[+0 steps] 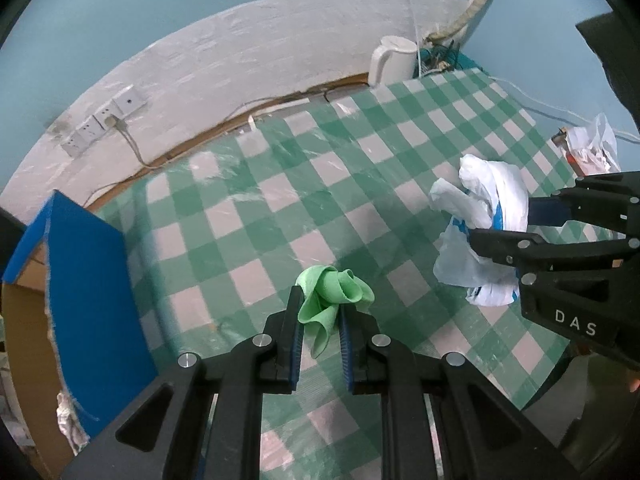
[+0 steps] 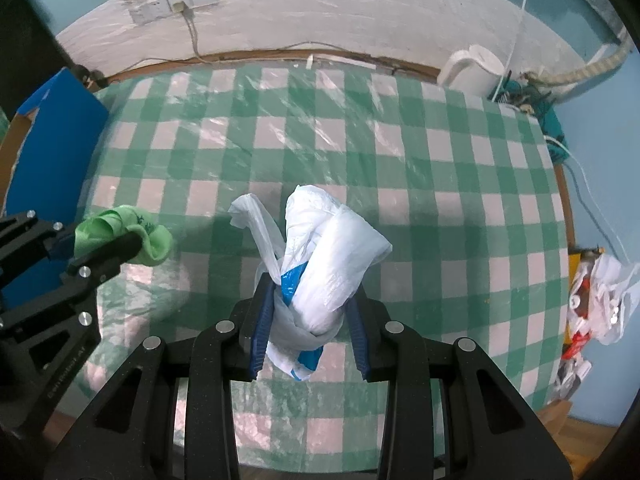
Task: Organize soft objects
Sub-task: 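Lift and carry the green cloth and white bag over the box with both tools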
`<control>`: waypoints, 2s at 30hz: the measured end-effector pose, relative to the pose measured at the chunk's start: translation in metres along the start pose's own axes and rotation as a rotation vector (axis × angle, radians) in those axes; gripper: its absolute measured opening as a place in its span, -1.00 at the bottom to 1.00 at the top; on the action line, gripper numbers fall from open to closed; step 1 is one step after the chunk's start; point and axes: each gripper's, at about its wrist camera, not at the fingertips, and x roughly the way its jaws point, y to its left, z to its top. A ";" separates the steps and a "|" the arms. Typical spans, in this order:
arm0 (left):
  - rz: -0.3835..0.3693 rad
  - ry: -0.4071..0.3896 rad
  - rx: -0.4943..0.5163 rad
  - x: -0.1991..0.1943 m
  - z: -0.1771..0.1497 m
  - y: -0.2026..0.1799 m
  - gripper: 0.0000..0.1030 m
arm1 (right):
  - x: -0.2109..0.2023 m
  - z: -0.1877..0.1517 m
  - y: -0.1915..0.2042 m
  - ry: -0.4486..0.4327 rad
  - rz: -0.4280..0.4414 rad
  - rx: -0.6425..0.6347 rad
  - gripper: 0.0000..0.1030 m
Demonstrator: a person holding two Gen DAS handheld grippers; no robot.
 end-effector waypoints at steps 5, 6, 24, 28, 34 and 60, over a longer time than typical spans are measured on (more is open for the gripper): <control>0.034 -0.033 -0.005 -0.019 -0.003 0.009 -0.69 | -0.011 0.005 0.010 -0.025 -0.004 -0.033 -0.35; 0.039 -0.037 -0.007 -0.022 -0.003 0.010 -0.69 | -0.014 0.005 0.012 -0.030 -0.003 -0.038 -0.35; 0.114 -0.093 -0.057 -0.073 -0.024 0.050 -0.69 | -0.059 0.015 0.055 -0.124 0.022 -0.148 -0.35; 0.134 -0.106 -0.059 -0.080 -0.027 0.055 -0.69 | -0.064 0.016 0.065 -0.135 0.026 -0.168 -0.35; 0.144 -0.114 -0.069 -0.088 -0.034 0.065 -0.69 | -0.073 0.018 0.079 -0.152 0.032 -0.195 -0.35; 0.191 -0.142 -0.183 -0.115 -0.065 0.128 -0.69 | -0.087 0.040 0.170 -0.184 0.101 -0.327 -0.35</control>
